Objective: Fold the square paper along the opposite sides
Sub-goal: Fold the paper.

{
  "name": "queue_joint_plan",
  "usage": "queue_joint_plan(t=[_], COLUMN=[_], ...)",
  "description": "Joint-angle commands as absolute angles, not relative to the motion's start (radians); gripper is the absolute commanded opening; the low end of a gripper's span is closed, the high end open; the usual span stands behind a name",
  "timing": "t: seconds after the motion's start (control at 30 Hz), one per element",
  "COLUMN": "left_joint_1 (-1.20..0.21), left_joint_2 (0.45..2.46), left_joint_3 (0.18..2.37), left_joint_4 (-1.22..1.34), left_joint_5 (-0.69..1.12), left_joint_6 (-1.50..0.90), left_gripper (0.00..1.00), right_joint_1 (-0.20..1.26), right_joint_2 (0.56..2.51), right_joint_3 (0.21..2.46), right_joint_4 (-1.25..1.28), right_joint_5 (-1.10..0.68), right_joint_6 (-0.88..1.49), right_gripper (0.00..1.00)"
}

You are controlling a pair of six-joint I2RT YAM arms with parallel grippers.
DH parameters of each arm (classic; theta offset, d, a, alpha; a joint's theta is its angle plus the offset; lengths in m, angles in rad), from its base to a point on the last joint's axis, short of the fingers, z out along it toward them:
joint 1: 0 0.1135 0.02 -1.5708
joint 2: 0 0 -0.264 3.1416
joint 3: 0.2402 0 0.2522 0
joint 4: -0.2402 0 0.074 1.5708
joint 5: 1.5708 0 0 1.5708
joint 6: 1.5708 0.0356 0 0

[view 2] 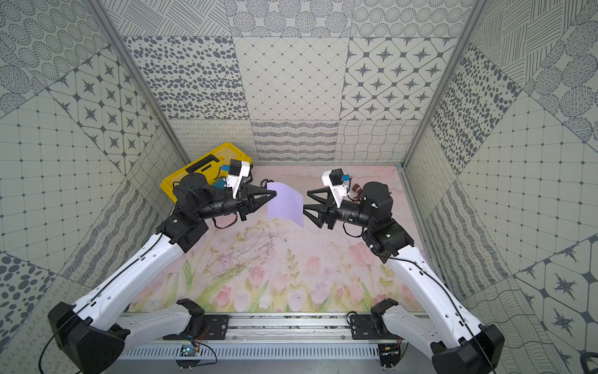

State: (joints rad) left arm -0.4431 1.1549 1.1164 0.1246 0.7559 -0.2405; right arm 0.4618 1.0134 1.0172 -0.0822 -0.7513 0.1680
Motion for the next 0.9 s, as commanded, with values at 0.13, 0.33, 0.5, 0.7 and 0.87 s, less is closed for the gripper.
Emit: queue_joint_plan(t=[0.13, 0.33, 0.5, 0.7, 0.87], left_joint_1=[-0.443, -0.445, -0.445, -0.448, -0.45], left_joint_2=[1.152, 1.151, 1.152, 1.156, 1.153], left_joint_3=[1.129, 1.127, 1.126, 1.121, 1.109], left_joint_4=[0.144, 0.141, 0.141, 0.133, 0.126], left_joint_5=[0.729, 0.723, 0.72, 0.717, 0.704], left_joint_6=[-0.202, -0.201, -0.201, -0.198, -0.191], left_gripper=[0.0, 0.0, 0.0, 0.0, 0.0], right_joint_1=[0.485, 0.514, 0.539, 0.562, 0.581], right_joint_2=[1.02, 1.042, 1.06, 1.084, 1.104], right_joint_3=[1.039, 1.05, 1.061, 1.079, 1.096], right_joint_4=[-0.068, -0.066, -0.061, -0.045, -0.035], right_joint_5=[-0.755, -0.754, -0.751, -0.749, -0.749], right_joint_6=[0.156, 0.152, 0.146, 0.146, 0.143], right_gripper=[0.69, 0.69, 0.69, 0.69, 0.69])
